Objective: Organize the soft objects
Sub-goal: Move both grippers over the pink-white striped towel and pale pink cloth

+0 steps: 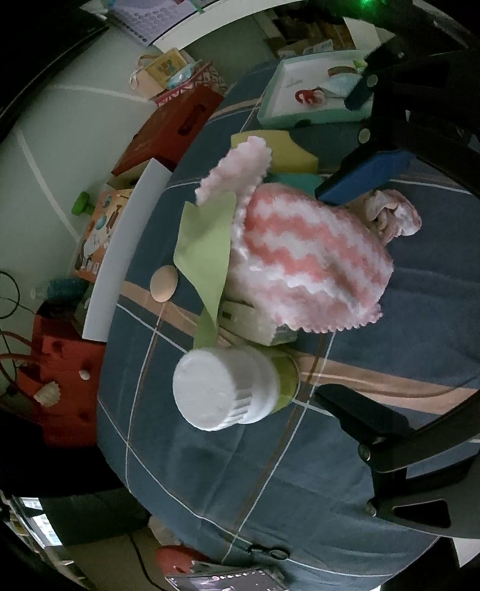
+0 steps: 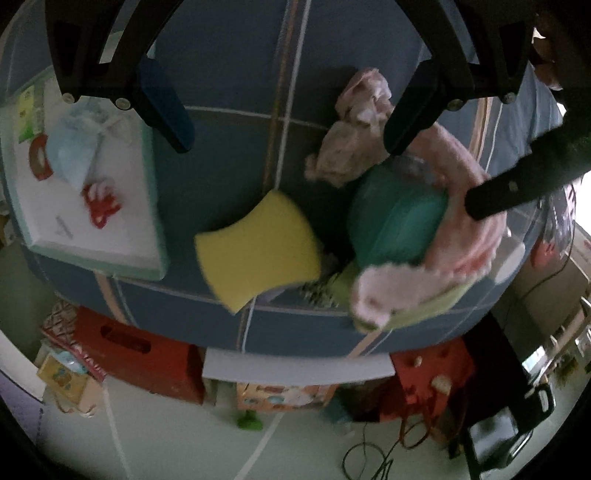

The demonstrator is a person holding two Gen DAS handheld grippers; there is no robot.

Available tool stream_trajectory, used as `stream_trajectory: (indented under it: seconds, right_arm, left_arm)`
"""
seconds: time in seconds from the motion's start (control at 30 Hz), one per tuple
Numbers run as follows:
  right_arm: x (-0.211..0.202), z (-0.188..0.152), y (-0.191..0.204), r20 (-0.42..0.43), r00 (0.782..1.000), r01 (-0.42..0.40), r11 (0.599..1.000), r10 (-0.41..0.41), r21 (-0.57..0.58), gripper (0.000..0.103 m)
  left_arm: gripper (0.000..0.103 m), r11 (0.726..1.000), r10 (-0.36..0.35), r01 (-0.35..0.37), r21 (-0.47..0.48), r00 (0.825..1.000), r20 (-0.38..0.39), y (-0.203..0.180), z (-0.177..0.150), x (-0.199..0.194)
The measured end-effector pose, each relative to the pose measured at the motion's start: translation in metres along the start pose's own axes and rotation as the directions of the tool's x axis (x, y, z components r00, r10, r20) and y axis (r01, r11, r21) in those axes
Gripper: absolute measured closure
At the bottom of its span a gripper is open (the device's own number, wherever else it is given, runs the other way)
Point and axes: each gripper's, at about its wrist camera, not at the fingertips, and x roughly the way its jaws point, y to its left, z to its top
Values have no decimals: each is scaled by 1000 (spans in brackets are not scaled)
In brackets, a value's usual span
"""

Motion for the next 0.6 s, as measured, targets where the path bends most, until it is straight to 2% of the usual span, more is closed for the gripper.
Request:
stream_trajectory:
  seconds: [0.13, 0.47, 0.6]
  right_arm:
    - [6, -9, 10, -24, 1000, -12, 1000, 12, -13, 0]
    - [28, -16, 28, -75, 997, -30, 997, 25, -65, 0]
    - [27, -16, 24, -62, 998, -26, 998, 22, -59, 0]
  left_arm:
    - [4, 1000, -20, 20, -8, 1000, -10, 3, -1, 2]
    - [4, 1000, -9, 8, -18, 999, -38, 5, 0, 5]
    - [4, 1000, -8, 8, -24, 999, -35, 7, 1, 5]
